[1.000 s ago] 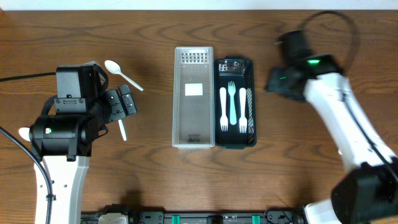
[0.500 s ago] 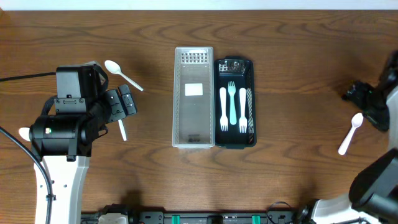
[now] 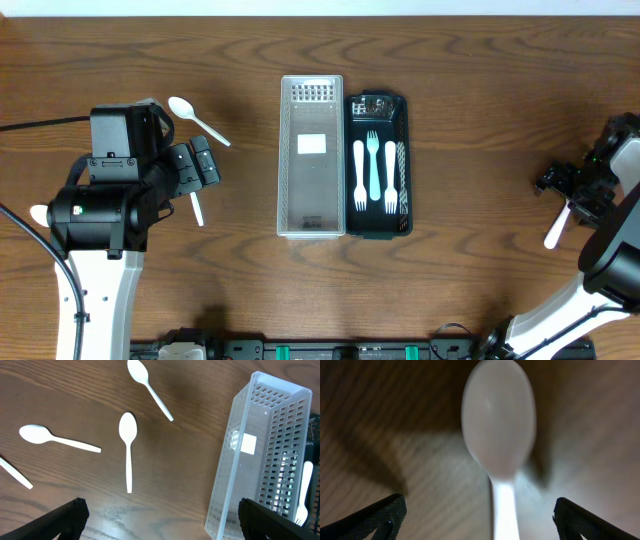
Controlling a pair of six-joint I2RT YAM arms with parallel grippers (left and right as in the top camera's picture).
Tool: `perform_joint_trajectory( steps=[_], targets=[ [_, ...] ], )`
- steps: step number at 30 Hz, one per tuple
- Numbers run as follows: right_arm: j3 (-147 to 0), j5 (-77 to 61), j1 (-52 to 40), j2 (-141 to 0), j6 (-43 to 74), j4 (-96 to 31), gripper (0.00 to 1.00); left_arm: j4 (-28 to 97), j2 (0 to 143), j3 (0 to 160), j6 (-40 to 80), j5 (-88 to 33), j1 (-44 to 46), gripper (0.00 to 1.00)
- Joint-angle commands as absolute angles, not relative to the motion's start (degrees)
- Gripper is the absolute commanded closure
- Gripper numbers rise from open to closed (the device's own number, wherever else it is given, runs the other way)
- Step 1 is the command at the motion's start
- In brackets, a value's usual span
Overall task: Pack container
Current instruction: 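Grasp the white spoon on the right with the right gripper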
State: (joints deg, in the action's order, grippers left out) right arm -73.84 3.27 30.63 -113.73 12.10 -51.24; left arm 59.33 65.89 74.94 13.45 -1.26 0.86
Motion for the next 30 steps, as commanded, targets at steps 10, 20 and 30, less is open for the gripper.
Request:
perform_joint_trajectory(
  steps=[10,20,30],
  targets=[
    [-71.02,0.56,30.79,-115.96,7.16,-45.17,0.04,59.29,65.82,75.96,12.71,-0.62,0.95,0.02],
    [-64.31,-0.89,30.79,-115.96,7.27,-40.42,0.11,59.27,65.82,75.96,12.71,-0.62,0.95,0.02],
    [-63.29,-0.91,30.79,-115.96,8.32,-40.42,0.36,59.27,65.82,75.96,12.71,-0.62,0.95,0.02]
  ],
)
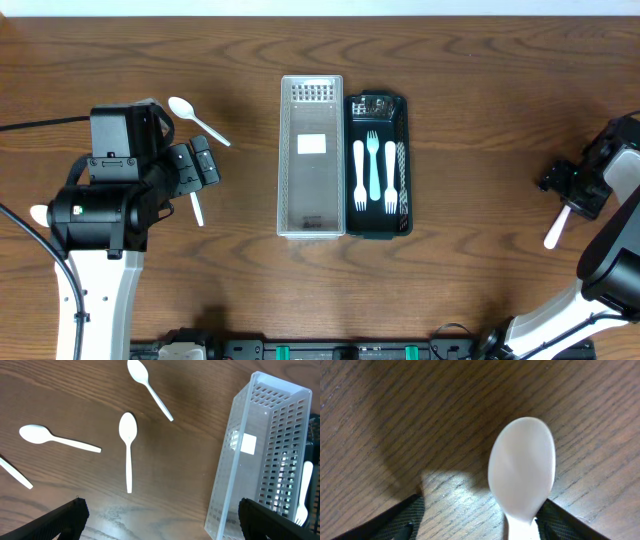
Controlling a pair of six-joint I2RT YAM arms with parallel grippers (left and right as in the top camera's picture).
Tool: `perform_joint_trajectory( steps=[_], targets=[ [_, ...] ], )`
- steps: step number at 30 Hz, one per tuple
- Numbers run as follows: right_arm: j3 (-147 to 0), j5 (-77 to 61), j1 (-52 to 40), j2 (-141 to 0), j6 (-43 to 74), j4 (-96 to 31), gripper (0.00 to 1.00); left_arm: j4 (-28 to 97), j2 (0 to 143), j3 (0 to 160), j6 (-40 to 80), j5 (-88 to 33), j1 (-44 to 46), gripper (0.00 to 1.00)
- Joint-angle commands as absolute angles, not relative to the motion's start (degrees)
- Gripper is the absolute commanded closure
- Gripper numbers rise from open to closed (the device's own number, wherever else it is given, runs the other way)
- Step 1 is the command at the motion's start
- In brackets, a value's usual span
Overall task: Pack container
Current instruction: 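Grasp the white spoon on the right with the right gripper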
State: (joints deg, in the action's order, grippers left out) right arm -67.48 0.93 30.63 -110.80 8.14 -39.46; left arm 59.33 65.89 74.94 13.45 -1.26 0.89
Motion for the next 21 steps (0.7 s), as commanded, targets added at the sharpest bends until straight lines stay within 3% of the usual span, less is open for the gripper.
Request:
perform_joint_trajectory(
  steps=[1,8,21],
  targets=[
    [-63.29,-0.91,30.79,-115.96,8.32,-40.53,0.39,59.27,65.82,75.96,12.71,-0.62,0.95,0.02],
    [-63.29,-0.95,30.79,-115.96,8.34,-40.99,0.58,59.22,65.82,75.96,12.71,-0.62,0.95,0.02],
    [-63.29,-0.95,30.72,-115.96,8.34,-41.10,0.78,59.05,65.82,75.96,12.71,-0.62,0.95,0.02]
  ],
)
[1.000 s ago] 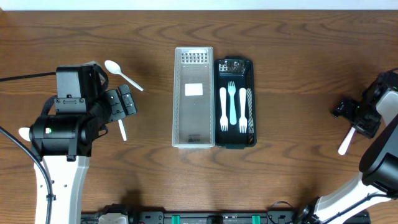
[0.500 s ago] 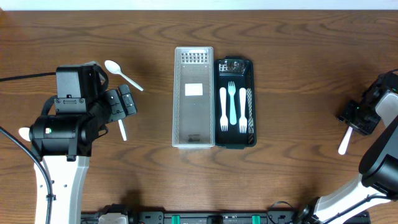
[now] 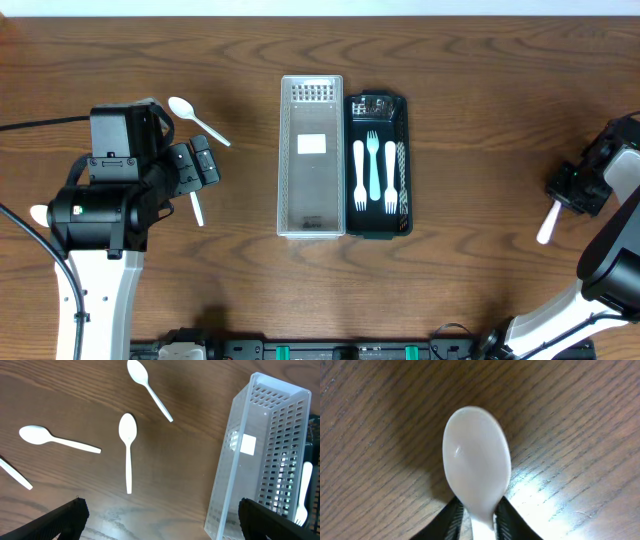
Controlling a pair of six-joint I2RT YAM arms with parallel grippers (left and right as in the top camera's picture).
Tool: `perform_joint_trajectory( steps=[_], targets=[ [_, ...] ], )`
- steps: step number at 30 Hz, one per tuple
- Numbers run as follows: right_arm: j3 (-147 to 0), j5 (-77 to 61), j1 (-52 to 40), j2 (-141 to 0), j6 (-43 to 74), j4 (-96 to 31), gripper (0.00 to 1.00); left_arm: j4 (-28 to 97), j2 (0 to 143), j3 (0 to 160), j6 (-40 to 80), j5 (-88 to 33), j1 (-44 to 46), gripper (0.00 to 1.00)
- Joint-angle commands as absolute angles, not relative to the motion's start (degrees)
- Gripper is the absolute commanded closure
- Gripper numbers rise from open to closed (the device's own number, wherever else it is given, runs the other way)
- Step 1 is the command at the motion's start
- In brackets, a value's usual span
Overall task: Pack container
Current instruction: 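Grasp the white spoon on the right with the right gripper, then place the white spoon in the black basket and withdraw right gripper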
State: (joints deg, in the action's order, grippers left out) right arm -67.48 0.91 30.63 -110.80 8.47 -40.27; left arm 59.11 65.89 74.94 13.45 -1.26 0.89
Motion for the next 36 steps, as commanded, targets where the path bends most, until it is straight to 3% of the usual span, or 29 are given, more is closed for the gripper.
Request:
perform_joint_trajectory(
  steps=[1,9,14,24,30,36],
  targets=[
    [-63.29,-0.95,30.72,-115.96,8.34,-41.10,0.79,59.05,65.82,75.96,12.71,-0.60,0.95,0.02],
    [-63.29,-0.95,30.72,-115.94,8.32,-41.10,0.87,59.05,65.82,75.96,12.69,-0.60,0.95,0.02],
    [-63.31,-0.95,30.68,-115.94,8.34,-41.12,0.98,59.05,65.82,75.96,12.69,-0.60,0.95,0.02],
    [-64.18,-0.89,27.53,-110.13,11.77,-43.07,0.99,59.11,65.82,75.96,12.69,-0.62,0.95,0.02],
    [-68.40,-0.91,17.65,-99.74,11.77,-46.06,0.99,59.09,65.82,75.96,12.71,-0.62,0.95,0.02],
    [-77.65,-0.86,2.07,-93.08,16.62,-51.88,0.99,59.11,65.82,75.96,12.71,-0.62,0.95,0.02]
  ],
)
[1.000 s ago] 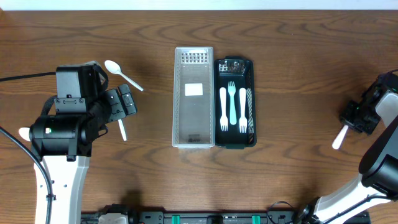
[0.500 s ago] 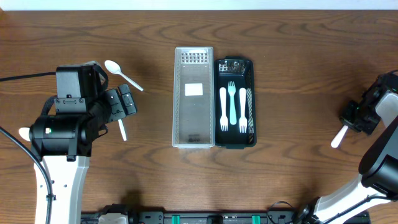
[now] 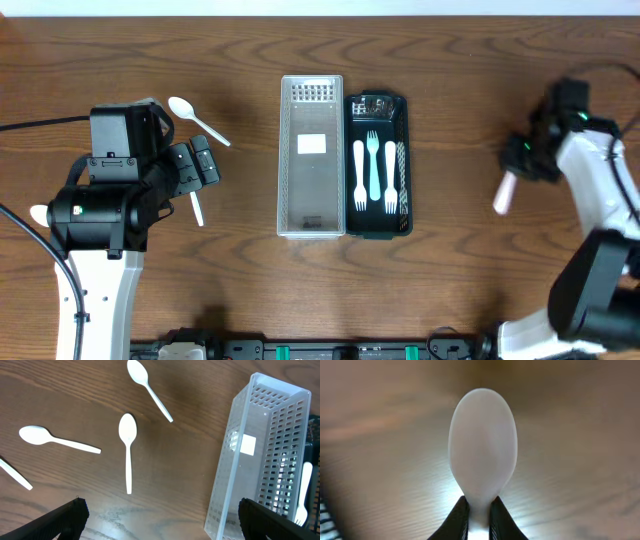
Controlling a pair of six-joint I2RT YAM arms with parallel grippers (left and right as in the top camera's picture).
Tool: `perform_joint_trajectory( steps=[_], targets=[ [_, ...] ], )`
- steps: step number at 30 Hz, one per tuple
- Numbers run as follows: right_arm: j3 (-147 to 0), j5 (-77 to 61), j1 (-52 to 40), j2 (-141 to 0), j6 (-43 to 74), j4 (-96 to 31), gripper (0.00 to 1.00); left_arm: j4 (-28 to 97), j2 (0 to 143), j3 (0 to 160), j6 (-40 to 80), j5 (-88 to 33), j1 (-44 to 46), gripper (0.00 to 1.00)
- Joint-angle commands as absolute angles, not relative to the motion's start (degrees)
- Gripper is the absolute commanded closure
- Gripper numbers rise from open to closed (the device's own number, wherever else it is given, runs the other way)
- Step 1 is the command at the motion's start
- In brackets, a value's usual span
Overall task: Pack container
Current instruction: 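Place the white spoon in the black basket and withdraw right gripper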
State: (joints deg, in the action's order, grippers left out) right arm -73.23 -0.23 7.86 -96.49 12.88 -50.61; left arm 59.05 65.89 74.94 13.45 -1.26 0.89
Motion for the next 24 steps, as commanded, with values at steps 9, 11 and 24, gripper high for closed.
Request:
perform_joint_trajectory(
  steps=[9,11,24],
  targets=[
    [-84.38,-0.30,-18.00,-93.71,25.43,-51.55,0.99,59.59,65.82,75.96,12.71,-0.62,0.95,0.02],
    [-84.38,-0.03,-20.88,-95.44,26.17,-50.85,0.99,59.55,65.82,75.96,12.71,-0.62,0.95,0.02],
    [-84.38,-0.03,-27.92,-107.26,25.78,-50.26,0.96,59.57,65.82,75.96,12.71,-0.62,0.95,0.02]
  ],
)
